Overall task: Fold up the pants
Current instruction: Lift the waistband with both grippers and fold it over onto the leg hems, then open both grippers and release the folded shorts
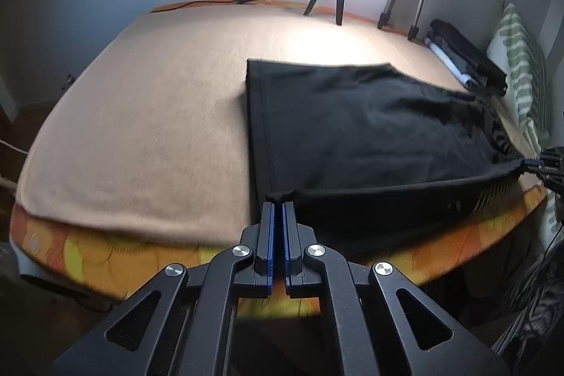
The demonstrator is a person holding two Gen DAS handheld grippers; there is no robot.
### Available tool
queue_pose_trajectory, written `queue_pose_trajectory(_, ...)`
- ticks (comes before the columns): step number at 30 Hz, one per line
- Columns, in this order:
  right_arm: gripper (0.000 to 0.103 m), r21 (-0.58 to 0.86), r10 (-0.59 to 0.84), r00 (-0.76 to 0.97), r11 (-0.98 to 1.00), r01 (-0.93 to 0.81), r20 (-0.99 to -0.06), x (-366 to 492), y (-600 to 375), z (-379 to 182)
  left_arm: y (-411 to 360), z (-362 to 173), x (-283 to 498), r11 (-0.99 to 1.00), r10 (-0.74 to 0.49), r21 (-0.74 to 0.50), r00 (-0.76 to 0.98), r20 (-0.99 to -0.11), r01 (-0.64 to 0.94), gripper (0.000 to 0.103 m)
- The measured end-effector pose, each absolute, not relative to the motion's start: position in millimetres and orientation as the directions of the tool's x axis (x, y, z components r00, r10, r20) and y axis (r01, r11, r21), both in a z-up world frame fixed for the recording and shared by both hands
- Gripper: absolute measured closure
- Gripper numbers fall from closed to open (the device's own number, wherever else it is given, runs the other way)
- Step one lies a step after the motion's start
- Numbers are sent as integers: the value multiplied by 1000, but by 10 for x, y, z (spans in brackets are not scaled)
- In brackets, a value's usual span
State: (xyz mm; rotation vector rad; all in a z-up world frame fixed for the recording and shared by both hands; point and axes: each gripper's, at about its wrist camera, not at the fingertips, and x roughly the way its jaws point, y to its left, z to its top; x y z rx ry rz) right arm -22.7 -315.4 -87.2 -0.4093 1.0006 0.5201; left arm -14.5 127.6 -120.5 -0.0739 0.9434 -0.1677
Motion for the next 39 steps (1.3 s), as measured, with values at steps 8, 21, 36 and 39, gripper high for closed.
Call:
queue_pose_trajectory(8, 103, -87, 221, 437, 808, -583, -872, -246, -3189, -979, 1272, -1128, -235, 986, -163, -113, 579, -799, 121, 65)
queue_pose_trajectory(21, 98, -67, 223, 396, 798, -599, -891, -269, -3157, -1025, 1039, -934, -20, 973, -225, -206, 612, -758, 103, 64)
queue_pose_trajectory(36, 63, 307, 386, 539, 922, -234, -749, 138, -4048, -622, -725, -805, 296, 858, -457, -211, 506, -731, 469, 64)
queue_pose_trajectory(39, 67, 353, 409, 489, 913, -206, -771, 254, -4013, -802, -1074, -842, 259, 817, -491, -206, 461, -739, 539, 64)
